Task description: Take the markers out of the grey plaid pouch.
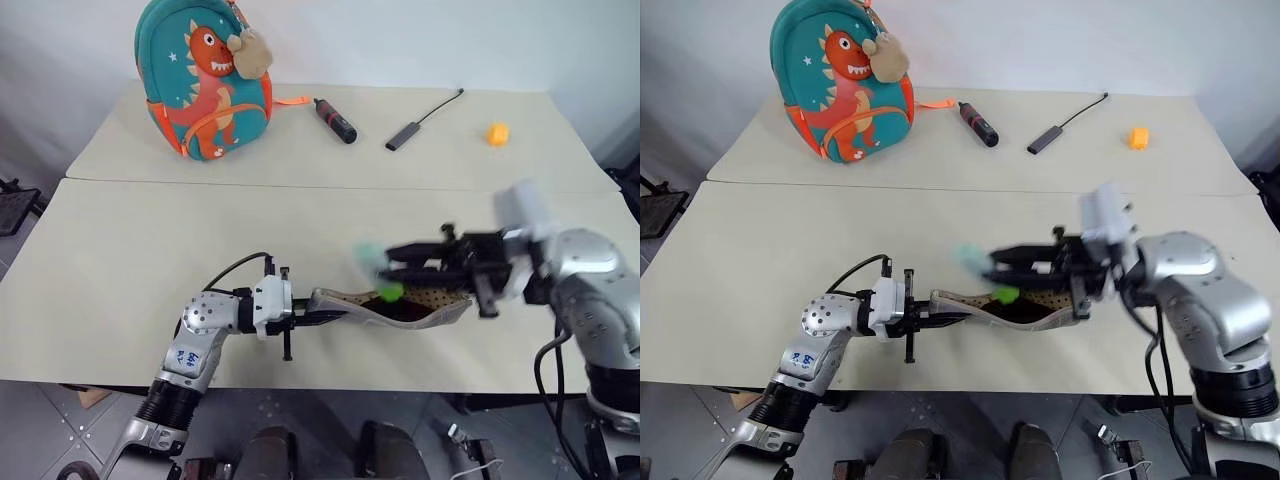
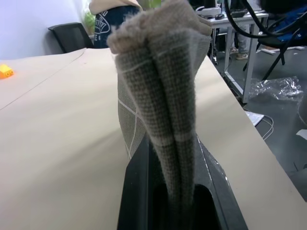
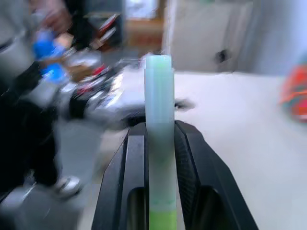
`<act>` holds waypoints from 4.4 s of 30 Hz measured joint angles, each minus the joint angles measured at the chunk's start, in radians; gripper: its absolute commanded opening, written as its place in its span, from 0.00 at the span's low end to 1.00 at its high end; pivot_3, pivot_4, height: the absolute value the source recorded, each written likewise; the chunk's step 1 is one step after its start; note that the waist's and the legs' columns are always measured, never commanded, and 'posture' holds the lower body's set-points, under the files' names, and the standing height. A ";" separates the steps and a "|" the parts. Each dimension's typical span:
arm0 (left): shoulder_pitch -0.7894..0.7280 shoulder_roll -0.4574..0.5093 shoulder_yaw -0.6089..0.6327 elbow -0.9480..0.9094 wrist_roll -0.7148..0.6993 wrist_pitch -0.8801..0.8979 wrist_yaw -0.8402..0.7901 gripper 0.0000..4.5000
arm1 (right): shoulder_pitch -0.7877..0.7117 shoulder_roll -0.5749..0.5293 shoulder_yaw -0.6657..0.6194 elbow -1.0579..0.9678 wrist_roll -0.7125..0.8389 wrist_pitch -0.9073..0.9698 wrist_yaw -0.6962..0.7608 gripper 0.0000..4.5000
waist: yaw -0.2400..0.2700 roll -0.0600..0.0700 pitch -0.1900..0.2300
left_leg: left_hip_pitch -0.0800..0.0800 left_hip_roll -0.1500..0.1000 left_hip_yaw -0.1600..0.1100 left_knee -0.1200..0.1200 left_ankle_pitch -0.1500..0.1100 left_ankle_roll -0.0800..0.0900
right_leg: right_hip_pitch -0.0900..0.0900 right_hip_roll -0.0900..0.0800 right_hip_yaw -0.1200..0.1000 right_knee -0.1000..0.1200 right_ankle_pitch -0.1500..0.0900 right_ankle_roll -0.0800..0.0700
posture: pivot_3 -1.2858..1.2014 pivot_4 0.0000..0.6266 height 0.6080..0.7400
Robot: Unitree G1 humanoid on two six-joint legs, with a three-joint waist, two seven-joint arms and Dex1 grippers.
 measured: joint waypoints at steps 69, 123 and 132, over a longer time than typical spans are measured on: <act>-0.071 -0.077 -0.016 0.156 0.013 -0.090 -0.004 0.00 | -0.150 -0.209 0.489 0.093 -0.630 -0.050 0.118 0.01 | 0.009 0.010 0.004 | -0.002 -0.002 0.003 0.003 -0.003 0.004 | 0.000 -0.001 0.000 -0.004 0.002 0.003 | 0.52 0.24 1.00; -0.068 -0.072 -0.005 0.146 0.017 -0.061 0.012 0.00 | -0.170 -0.029 0.468 0.266 -0.811 -0.371 0.282 0.12 | -0.010 0.008 0.004 | -0.001 -0.002 0.004 0.003 -0.003 0.004 | 0.001 0.000 0.001 -0.002 0.002 0.003 | 0.52 0.24 1.00; -0.061 -0.064 0.001 0.138 0.012 -0.051 0.014 0.00 | -0.062 -0.013 0.229 0.284 -0.464 -0.391 0.344 0.12 | -0.006 0.008 0.004 | -0.001 -0.002 0.003 0.003 -0.003 0.004 | 0.001 0.000 0.001 -0.002 0.002 0.003 | 0.52 0.24 1.00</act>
